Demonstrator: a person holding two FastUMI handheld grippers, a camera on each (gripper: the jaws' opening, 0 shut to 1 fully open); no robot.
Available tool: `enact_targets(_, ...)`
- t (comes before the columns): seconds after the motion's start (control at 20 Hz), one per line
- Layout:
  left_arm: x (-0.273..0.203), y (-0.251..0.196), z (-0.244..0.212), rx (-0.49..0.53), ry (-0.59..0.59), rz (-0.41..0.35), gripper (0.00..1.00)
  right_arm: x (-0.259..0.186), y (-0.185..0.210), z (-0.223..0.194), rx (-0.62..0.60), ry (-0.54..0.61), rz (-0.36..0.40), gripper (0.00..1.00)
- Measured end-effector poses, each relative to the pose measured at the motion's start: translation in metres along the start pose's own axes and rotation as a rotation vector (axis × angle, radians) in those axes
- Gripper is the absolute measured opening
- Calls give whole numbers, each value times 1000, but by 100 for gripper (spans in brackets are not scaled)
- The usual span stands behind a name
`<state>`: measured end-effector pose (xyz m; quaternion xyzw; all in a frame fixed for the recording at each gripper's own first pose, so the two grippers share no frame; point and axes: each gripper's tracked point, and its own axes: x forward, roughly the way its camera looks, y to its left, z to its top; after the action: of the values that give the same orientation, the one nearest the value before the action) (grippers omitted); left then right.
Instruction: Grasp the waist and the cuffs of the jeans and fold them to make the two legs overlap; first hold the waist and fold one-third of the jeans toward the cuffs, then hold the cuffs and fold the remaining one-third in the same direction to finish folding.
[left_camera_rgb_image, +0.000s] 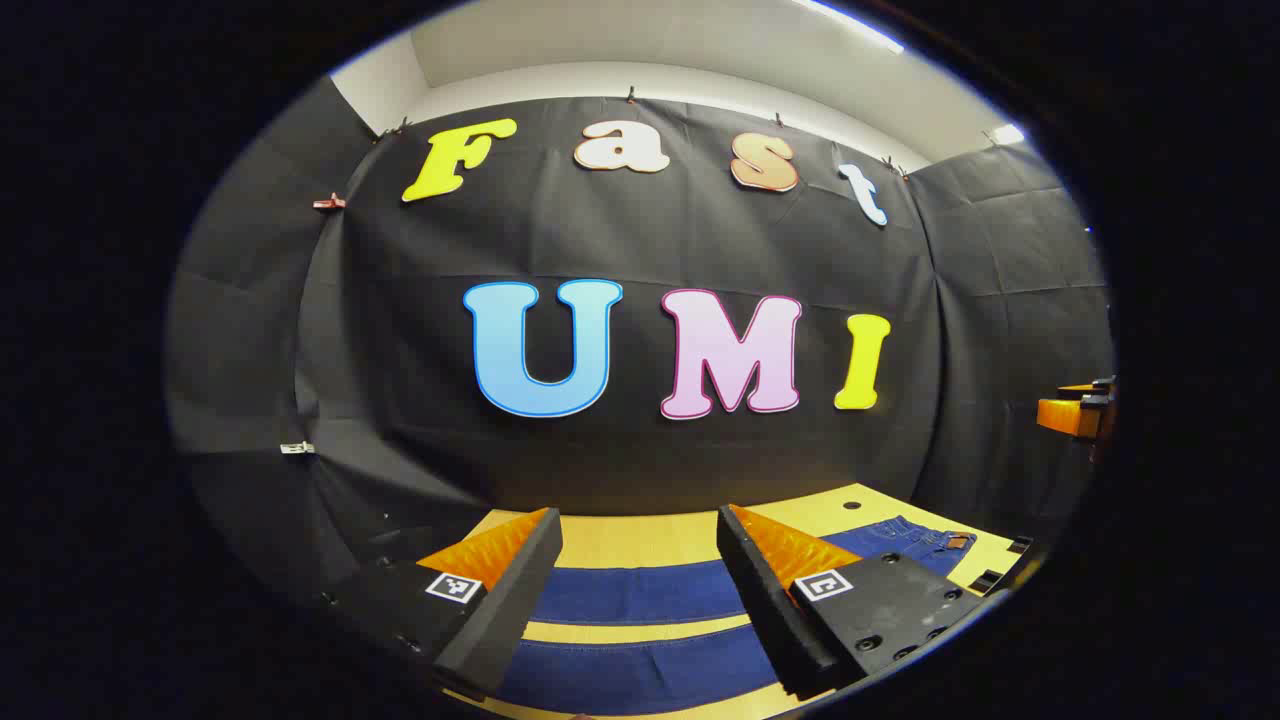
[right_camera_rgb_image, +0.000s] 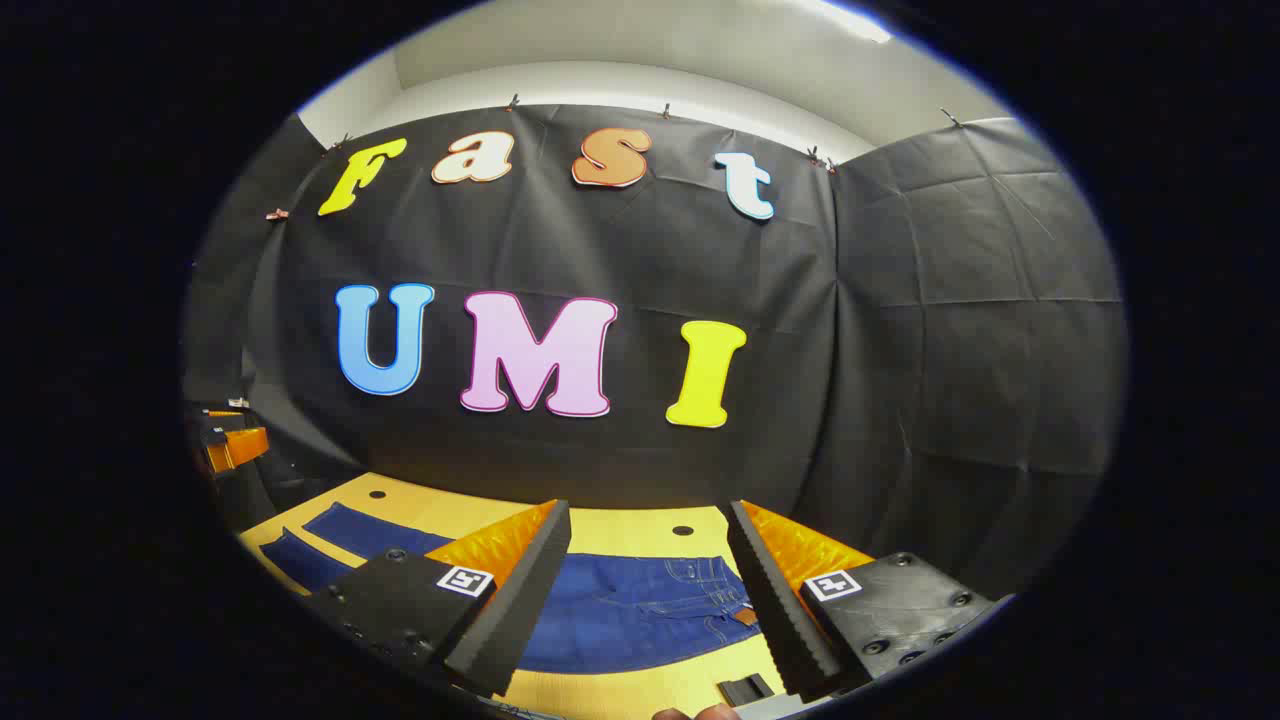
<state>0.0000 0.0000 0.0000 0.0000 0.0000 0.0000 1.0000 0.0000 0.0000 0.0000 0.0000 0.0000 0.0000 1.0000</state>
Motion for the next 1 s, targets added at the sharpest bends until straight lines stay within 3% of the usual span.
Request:
enact_targets(0.55,1,4,-23,-7,46,-35,98,-17,-11,-5,-11,6,-39,100)
enact_targets(0.75,-1,6,-17,-7,28,-42,98,-14,-17,-4,-5,11,-55,97)
enact_targets(1.0,-3,12,-19,2,27,-58,98,-2,-9,-1,1,8,-32,97)
